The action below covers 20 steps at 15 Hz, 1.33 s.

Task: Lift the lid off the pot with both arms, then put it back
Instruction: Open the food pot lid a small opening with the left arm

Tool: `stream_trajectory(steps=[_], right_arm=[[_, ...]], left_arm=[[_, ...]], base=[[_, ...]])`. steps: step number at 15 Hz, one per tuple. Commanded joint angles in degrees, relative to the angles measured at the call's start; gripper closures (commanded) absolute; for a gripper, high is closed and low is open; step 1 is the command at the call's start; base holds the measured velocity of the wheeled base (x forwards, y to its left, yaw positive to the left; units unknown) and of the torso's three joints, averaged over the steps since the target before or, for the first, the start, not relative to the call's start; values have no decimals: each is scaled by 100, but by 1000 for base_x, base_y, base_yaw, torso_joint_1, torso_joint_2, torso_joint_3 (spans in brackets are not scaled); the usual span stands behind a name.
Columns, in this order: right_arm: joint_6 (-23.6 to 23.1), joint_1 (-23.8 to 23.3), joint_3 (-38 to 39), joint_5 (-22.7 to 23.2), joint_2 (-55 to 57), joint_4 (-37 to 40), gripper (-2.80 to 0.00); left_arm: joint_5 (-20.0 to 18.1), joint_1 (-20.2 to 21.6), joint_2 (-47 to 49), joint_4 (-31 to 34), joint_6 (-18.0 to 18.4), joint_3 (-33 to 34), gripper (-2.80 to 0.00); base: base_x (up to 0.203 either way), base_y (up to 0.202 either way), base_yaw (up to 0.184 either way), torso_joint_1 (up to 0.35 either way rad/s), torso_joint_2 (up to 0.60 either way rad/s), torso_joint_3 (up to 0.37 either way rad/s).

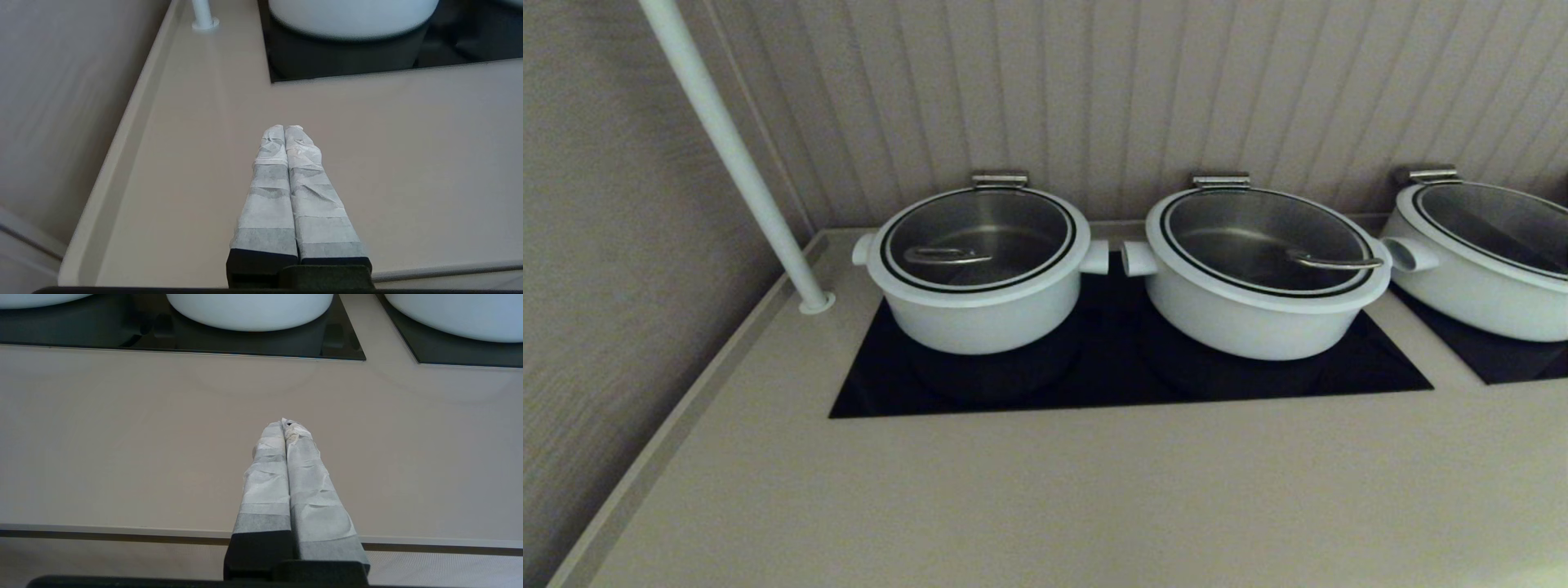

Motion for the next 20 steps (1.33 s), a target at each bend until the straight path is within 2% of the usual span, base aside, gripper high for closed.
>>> stream_trajectory(steps=[1, 6, 9, 12, 16, 18, 20], right_arm=[[-4, 0, 0, 2, 0, -1, 0], [-4, 4, 0, -5, -1, -1, 0], [-4, 6, 0, 2, -2, -1, 0], [-4, 6, 0, 2, 4, -1, 0], [-4, 5, 0, 2, 6, -1, 0], [-4, 6, 0, 1, 3, -1, 0], [-4, 6, 0, 2, 6, -1, 0]], left_arm=[[-78, 0, -3, -18, -5, -194, 0], [-656, 0, 14, 266, -13, -921, 0], [-1327, 0, 128, 589, -13, -1419, 0], [-1824, 0, 625, 578, -10, -1795, 0], [-2235, -4, 1423, 546, 2, -2401, 0], [-2661, -2, 1688, 563, 5, -2643, 0], [-2910, -4, 2030, 559, 9, -2896, 0]], base=[[0, 0, 0, 0, 0, 0], [0, 0, 0, 0, 0, 0], [0, 0, 0, 0, 0, 0], [0, 0, 0, 0, 0, 0], [0, 0, 0, 0, 0, 0], [0, 0, 0, 0, 0, 0], [0, 0, 0, 0, 0, 0]])
